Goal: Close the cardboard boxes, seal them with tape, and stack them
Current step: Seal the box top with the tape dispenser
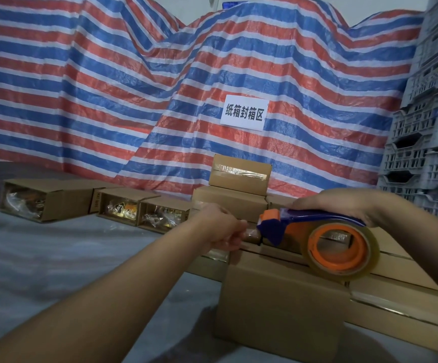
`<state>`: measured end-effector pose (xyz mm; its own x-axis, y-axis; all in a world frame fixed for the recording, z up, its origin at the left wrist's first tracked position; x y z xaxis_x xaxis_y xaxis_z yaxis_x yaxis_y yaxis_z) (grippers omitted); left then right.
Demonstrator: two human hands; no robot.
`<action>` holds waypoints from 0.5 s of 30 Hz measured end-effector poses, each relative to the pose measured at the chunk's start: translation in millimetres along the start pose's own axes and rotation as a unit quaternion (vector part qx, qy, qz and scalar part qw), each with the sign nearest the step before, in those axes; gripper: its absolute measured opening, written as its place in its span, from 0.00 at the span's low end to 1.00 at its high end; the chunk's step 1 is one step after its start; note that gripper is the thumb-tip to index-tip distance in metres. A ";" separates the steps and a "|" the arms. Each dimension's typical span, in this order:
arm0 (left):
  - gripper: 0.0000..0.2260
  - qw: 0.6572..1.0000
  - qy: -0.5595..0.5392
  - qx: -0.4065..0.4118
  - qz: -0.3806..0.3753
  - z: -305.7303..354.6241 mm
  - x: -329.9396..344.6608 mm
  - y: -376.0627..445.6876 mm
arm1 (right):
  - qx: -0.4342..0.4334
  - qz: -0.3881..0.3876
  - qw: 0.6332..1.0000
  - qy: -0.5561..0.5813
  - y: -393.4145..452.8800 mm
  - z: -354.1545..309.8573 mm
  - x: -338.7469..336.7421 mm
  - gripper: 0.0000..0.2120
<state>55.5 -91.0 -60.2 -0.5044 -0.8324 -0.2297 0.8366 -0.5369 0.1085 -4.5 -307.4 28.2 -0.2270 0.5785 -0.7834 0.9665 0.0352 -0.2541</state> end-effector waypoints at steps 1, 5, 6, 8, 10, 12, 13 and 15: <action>0.07 1.000 0.019 0.003 0.009 0.7 -0.2 -1.3 | 0.001 0.000 1.000 0.001 -0.6 -0.3 0.4 0.23; 0.07 0.995 0.072 0.005 0.062 -0.3 6.0 -2.5 | 0.005 0.013 0.999 -0.032 1.0 -3.7 1.4 0.25; 0.07 0.992 0.094 0.006 0.081 -2.3 9.5 -1.3 | 0.004 0.013 0.999 -0.035 0.8 -4.1 1.8 0.25; 0.06 0.984 0.131 0.016 0.116 -6.9 17.7 -1.0 | -0.002 0.011 0.999 -0.032 0.4 -4.2 2.4 0.23; 0.03 0.973 0.180 0.018 0.141 -12.7 27.5 -2.8 | -0.004 0.009 1.000 -0.029 -0.6 -3.9 2.7 0.22; 0.04 0.959 0.233 0.023 0.157 -19.9 35.3 -3.1 | 0.004 0.005 1.000 -0.021 -0.1 -3.3 3.0 0.22; 0.03 0.952 0.255 0.025 0.165 -21.6 37.2 -2.7 | 0.008 0.004 1.000 -0.018 0.6 -2.8 2.6 0.23; 0.03 0.946 0.276 0.020 0.170 -21.6 37.9 -2.0 | 0.016 -0.004 1.000 -0.011 0.8 -2.5 0.9 0.24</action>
<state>39.4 -118.5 -90.0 -0.0094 -0.7649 -0.6440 0.9160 -0.2650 0.3013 -3.7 -304.9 28.7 -0.2370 0.5600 -0.7939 0.9605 0.0125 -0.2779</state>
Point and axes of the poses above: each hand's wrist, its own y-axis towards the middle knuckle, its own x-axis out of the palm, z = x × y, the point moved 2 cm from there along y, towards the middle knuckle, and after that the axes turned 10 degrees about -z, right-handed, at the moved point
